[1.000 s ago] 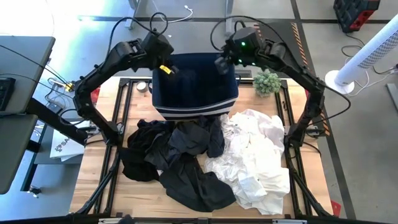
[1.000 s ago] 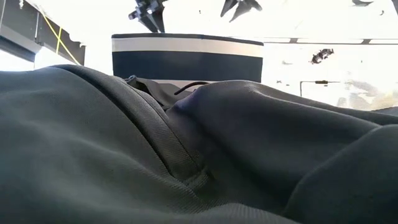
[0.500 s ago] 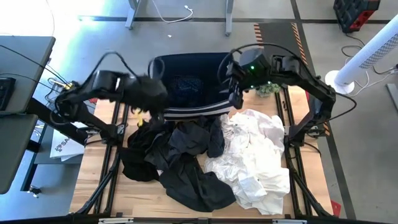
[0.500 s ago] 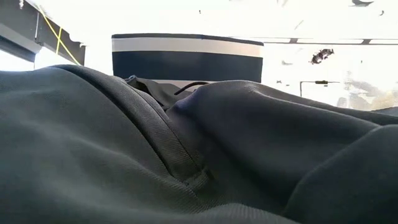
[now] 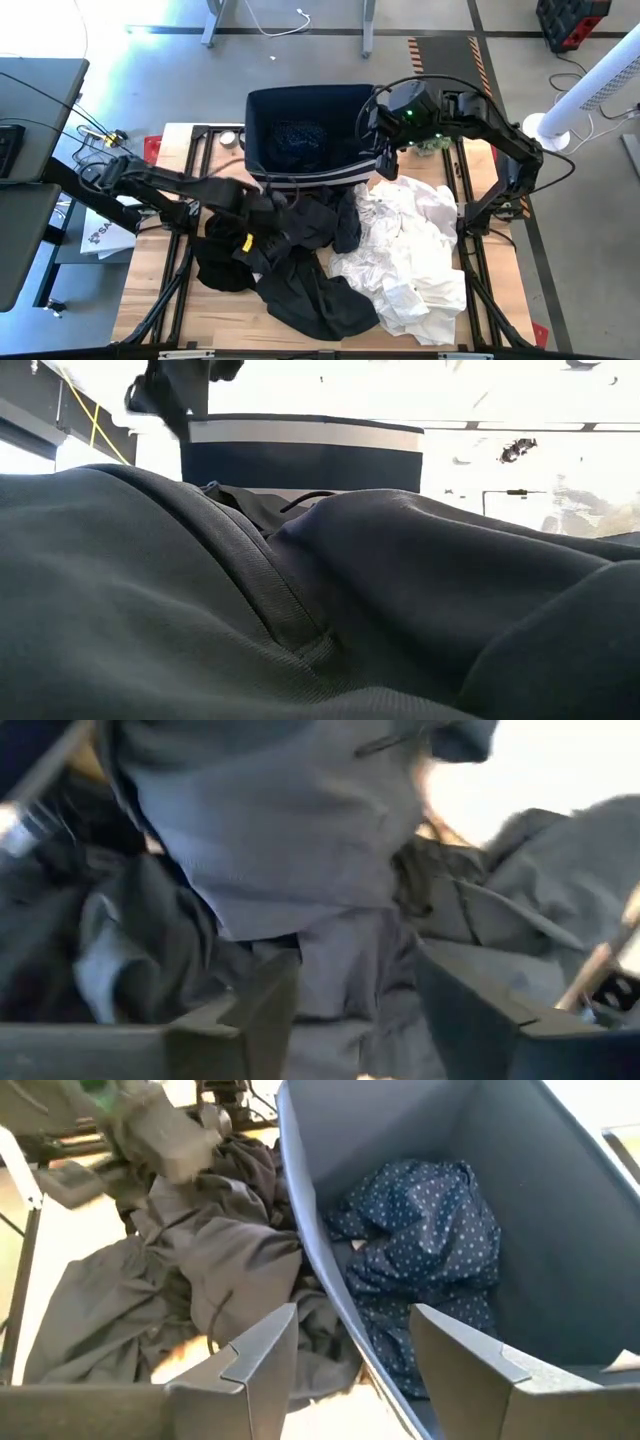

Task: Sort clothes
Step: Put the grey shorts into the blue bin

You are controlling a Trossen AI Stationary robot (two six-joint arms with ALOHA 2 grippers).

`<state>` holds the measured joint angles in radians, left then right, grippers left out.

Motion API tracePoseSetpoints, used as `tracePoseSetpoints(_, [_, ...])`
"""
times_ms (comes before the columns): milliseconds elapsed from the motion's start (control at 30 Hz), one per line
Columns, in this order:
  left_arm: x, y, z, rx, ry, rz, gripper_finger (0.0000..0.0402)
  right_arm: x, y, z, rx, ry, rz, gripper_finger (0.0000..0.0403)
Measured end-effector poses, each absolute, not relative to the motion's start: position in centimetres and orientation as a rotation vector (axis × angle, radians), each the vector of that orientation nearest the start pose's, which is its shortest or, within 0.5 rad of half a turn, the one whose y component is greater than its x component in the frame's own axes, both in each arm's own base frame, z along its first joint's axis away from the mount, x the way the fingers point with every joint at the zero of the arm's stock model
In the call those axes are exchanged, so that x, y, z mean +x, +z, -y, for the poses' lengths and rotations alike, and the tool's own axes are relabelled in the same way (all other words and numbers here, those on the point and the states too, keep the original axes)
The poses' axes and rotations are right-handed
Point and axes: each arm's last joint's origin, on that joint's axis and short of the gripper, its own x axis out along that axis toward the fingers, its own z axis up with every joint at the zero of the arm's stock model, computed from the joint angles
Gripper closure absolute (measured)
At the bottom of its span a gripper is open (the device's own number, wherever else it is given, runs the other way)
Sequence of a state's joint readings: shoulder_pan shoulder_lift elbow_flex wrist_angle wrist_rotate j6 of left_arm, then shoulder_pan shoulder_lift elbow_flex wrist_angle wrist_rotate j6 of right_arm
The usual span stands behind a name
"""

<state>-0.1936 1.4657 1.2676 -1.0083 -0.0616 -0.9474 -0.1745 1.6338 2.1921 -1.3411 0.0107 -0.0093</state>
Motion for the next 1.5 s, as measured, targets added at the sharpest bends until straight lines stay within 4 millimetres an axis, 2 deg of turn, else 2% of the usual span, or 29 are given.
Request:
tracePoseSetpoints(167, [27.4,22.7,4.3,-0.762,0.659,-1.126,0.0152,27.1,48.2,4.8,0.057,-0.171,-0.785,0.0210])
tracePoseSetpoints(333, [28.5,17.9,4.1,-0.829,0.728,-1.022,0.0149,26.9,48.3,4.8,0.056,-0.171,-0.780,0.0210])
tracePoseSetpoints(433, [29.5,16.4,4.3,-0.841,0.713,-1.001,0.0199,26.8,48.4,4.7,0.056,-0.171,-0.778,0.0210])
tracePoseSetpoints(533, [30.3,16.3,4.5,-0.846,0.684,-0.993,0.0306,26.7,48.5,4.7,0.056,-0.172,-0.772,0.0210])
tracePoseSetpoints(567, [30.5,16.7,4.5,-0.837,0.659,-0.996,0.0349,26.7,48.5,4.7,0.055,-0.172,-0.766,0.0210])
tracePoseSetpoints(600, [30.7,17.3,4.6,-0.827,0.632,-0.989,0.0374,26.8,48.6,4.7,0.055,-0.172,-0.760,0.0210])
tracePoseSetpoints(700, [31.0,21.3,4.6,-0.790,0.565,-0.926,0.0385,26.8,48.6,4.8,0.054,-0.173,-0.758,0.0210])
tracePoseSetpoints(867, [29.5,31.5,4.3,-0.685,0.448,-0.743,0.0395,26.9,48.8,4.8,0.035,-0.167,-0.734,0.0210])
tracePoseSetpoints(1033, [26.6,42.6,3.2,-0.687,0.257,-0.363,0.0398,27.2,49.2,5.0,0.001,-0.180,-0.682,0.0210])
tracePoseSetpoints(1233, [23.6,53.4,1.9,-0.562,0.148,0.115,0.0399,27.5,50.4,5.3,-0.077,-0.261,-0.555,0.0210])
tracePoseSetpoints(1367, [21.8,58.7,0.6,-0.348,0.246,0.358,0.0400,26.7,51.8,5.7,-0.107,-0.339,-0.459,0.0210])
tracePoseSetpoints(1500, [21.0,62.2,-1.4,-0.041,0.403,0.492,0.0400,25.8,52.8,6.4,-0.105,-0.387,-0.385,0.0210])
